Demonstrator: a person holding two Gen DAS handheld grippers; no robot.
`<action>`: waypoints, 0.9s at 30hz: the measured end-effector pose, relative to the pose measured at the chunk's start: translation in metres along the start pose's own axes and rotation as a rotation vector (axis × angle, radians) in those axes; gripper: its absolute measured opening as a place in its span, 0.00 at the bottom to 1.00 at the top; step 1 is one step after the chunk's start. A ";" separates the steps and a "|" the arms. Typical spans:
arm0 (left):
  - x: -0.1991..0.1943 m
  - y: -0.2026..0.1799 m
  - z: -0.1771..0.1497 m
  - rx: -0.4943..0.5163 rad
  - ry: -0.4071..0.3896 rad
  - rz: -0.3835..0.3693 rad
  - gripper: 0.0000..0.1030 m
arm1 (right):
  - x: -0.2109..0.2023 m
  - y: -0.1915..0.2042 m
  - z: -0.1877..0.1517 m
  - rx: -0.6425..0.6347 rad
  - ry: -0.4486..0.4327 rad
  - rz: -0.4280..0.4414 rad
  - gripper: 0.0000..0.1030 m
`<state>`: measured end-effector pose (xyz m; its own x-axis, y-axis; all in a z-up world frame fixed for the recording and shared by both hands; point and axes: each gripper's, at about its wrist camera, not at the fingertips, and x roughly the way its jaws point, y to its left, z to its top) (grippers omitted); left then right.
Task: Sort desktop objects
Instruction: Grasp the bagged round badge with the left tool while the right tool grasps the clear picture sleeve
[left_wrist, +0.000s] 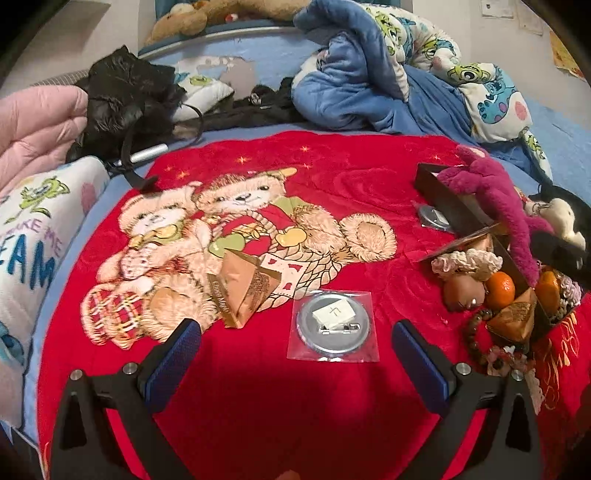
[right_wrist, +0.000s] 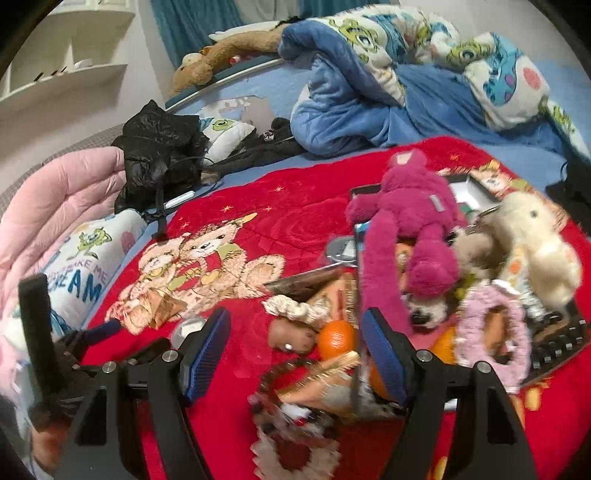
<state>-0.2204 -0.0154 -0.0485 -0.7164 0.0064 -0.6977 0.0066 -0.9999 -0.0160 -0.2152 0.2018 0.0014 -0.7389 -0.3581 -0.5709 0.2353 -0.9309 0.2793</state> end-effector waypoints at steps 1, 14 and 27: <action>0.003 0.000 0.001 -0.003 0.006 -0.003 1.00 | 0.004 0.002 0.003 0.009 -0.002 0.016 0.72; 0.049 -0.007 0.004 0.029 0.109 -0.011 1.00 | 0.083 -0.008 0.024 0.233 0.163 0.067 0.67; 0.052 -0.003 0.004 0.010 0.110 -0.020 0.77 | 0.087 -0.029 0.017 0.237 0.169 -0.045 0.06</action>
<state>-0.2602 -0.0118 -0.0822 -0.6352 0.0275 -0.7719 -0.0141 -0.9996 -0.0240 -0.2971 0.1990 -0.0431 -0.6247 -0.3425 -0.7017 0.0360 -0.9103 0.4123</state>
